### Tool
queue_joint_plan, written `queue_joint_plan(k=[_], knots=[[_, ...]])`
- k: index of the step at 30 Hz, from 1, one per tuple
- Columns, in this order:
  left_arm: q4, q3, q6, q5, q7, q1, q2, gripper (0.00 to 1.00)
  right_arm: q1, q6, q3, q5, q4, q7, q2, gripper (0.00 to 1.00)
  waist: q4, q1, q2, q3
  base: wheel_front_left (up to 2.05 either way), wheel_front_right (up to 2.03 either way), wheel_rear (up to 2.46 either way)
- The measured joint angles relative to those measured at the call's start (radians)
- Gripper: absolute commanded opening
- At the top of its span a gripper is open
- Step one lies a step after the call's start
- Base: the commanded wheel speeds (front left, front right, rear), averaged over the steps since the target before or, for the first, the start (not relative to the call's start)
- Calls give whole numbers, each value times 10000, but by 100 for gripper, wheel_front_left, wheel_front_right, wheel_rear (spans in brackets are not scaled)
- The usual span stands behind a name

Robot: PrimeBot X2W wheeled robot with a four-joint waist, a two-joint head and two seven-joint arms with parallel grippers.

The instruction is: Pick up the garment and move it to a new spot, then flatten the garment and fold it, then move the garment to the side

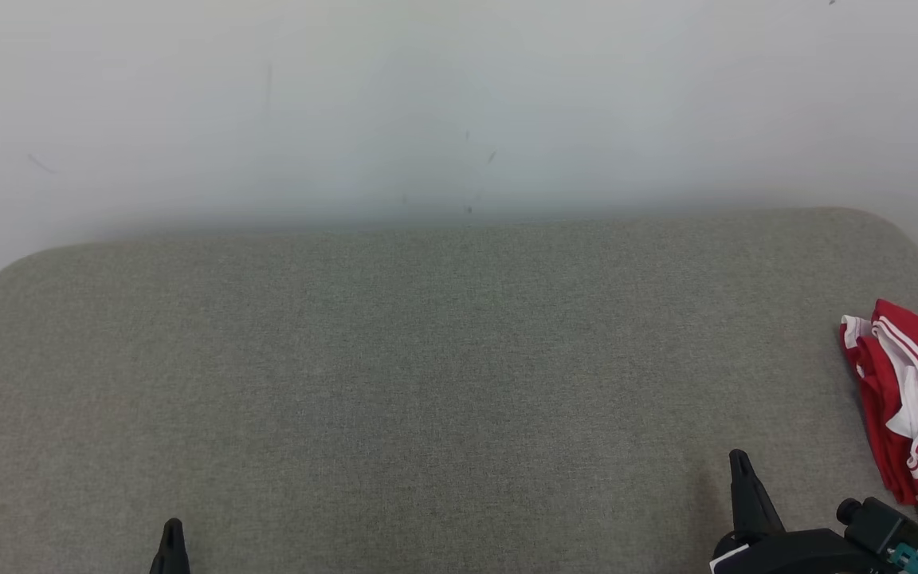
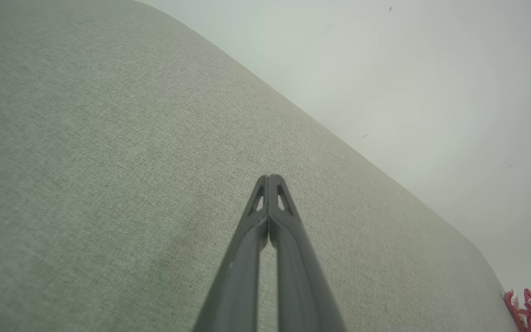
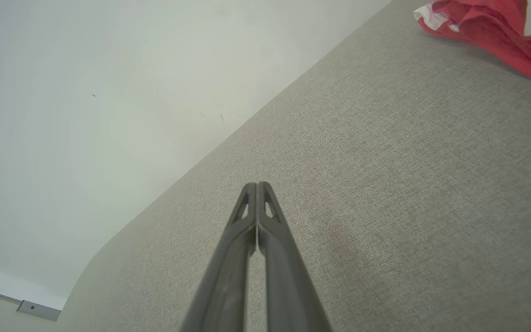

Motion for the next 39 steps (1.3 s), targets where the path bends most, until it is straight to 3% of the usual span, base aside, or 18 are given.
queue_joint_plan(k=[39], knots=[[-132,79,-56,-4792,1204,-685,25,0,-241,-2,-301,4723,-614,1214,-2,0,9,0,0,175,0,0,0]])
